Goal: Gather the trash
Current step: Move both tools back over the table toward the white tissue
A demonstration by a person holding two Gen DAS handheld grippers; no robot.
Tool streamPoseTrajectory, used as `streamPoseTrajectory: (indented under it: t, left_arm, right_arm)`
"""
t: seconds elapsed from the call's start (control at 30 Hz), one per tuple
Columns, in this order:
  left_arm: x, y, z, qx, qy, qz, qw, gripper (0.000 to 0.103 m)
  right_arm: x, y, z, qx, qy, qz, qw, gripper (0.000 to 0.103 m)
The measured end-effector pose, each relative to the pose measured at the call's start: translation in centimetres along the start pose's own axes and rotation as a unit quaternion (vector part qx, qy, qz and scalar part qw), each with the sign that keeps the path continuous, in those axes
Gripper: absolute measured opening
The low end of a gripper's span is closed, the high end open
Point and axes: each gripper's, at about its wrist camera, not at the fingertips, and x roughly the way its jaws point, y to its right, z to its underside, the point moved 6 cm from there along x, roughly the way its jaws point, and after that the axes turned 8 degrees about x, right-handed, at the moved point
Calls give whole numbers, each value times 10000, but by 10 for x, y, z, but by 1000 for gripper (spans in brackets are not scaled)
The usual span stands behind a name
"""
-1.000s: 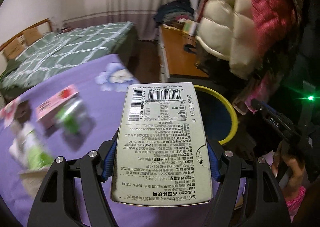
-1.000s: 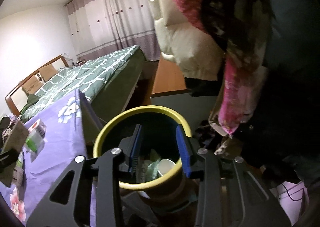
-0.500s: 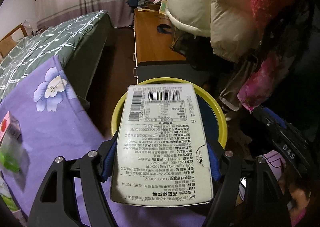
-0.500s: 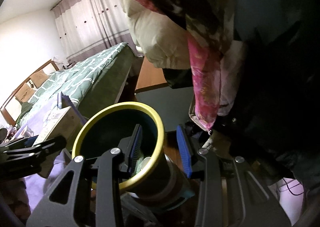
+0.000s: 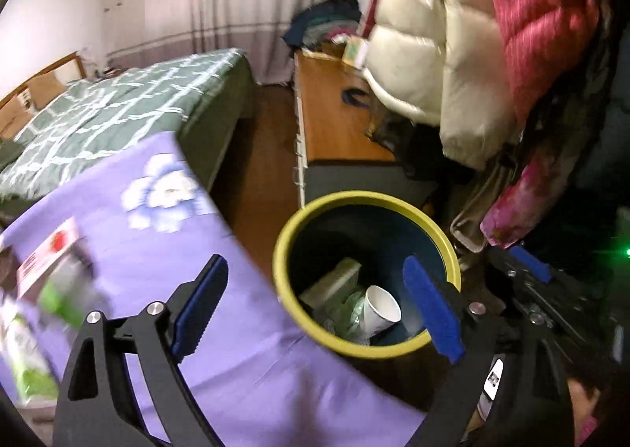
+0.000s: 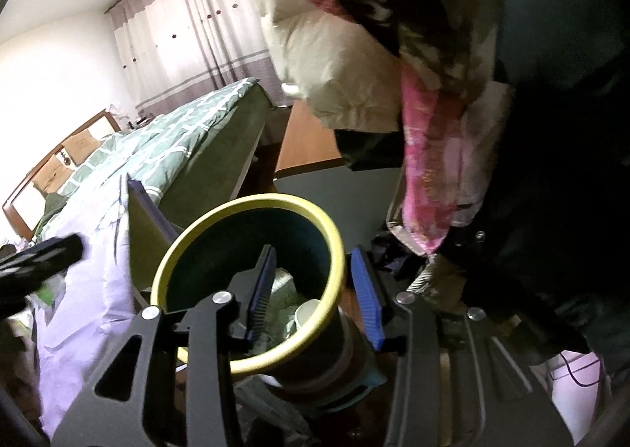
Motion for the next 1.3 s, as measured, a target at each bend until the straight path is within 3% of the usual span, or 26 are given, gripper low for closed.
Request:
streamPoseTrajectory:
  t: [0.17, 0.33, 0.63, 0.83, 1.1, 1.2, 1.3]
  left_arm:
    - [-65, -45, 25, -425, 316, -337, 9980, 95]
    - [-136, -105, 60, -922, 668, -1060, 9878, 96]
    - [-245, -203, 138, -1498, 853, -2570, 9509, 97]
    - [-282, -253, 184, -1978, 833, -3012, 9291, 97]
    - [-294, -288, 218, -2232, 752, -3340, 9127, 97]
    - [-298, -303, 228, -2346, 700, -3434, 9067, 97]
    - [-301, -317, 239, -2478, 627, -3570, 8984, 97]
  right_arm:
    - [1, -35, 13, -280, -113, -211, 9993, 39]
    - [-2, -78, 29, -567, -248, -528, 9967, 40]
    - [-16, -179, 74, -1285, -556, -1311, 9814, 40]
    - [-36, -259, 96, -1781, -764, -2000, 9604, 40]
    - [-60, -378, 128, -2485, -985, -2843, 9207, 40]
    - [-61, -420, 148, -2724, -1189, -3036, 9053, 40]
    - [-57, -450, 166, -2885, -1352, -3039, 8979, 40]
